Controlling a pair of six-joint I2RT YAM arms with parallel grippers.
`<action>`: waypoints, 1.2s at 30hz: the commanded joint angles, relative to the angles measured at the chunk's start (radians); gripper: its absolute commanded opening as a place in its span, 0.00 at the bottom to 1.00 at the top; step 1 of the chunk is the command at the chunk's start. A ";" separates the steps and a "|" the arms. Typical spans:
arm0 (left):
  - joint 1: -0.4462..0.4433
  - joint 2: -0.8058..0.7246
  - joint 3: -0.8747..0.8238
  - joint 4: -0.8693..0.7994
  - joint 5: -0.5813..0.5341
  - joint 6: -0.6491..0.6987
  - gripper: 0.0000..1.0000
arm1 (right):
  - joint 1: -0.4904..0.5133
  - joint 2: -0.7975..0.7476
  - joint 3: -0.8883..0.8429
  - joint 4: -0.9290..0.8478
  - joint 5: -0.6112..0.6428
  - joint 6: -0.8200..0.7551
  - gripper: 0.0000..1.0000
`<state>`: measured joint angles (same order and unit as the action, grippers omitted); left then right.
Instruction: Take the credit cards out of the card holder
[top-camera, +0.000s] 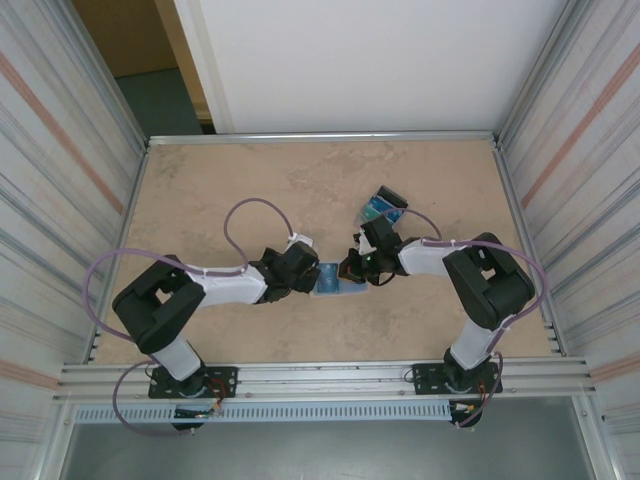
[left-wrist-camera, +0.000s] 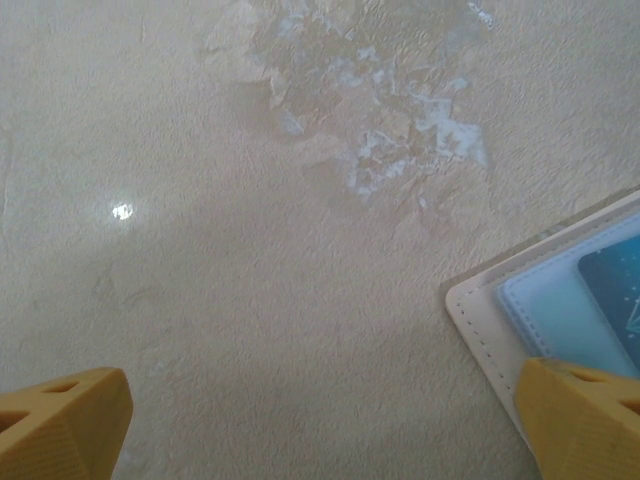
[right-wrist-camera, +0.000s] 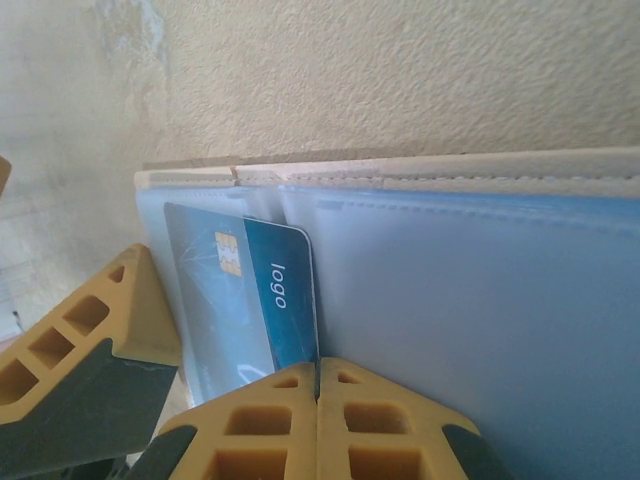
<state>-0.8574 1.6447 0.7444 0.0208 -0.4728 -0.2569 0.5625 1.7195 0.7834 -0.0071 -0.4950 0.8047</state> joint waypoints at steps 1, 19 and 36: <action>0.013 0.034 -0.001 0.022 -0.026 0.049 0.99 | -0.003 -0.027 0.017 -0.082 0.058 -0.036 0.00; 0.020 0.017 -0.007 0.055 0.001 0.101 0.99 | 0.000 -0.052 0.024 -0.076 0.110 -0.023 0.00; 0.012 -0.084 0.036 0.012 0.066 0.046 0.99 | 0.023 -0.157 -0.004 -0.110 0.143 0.028 0.13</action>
<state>-0.8448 1.5806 0.7506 0.0307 -0.4385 -0.1917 0.5747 1.5864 0.7883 -0.0891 -0.3725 0.8074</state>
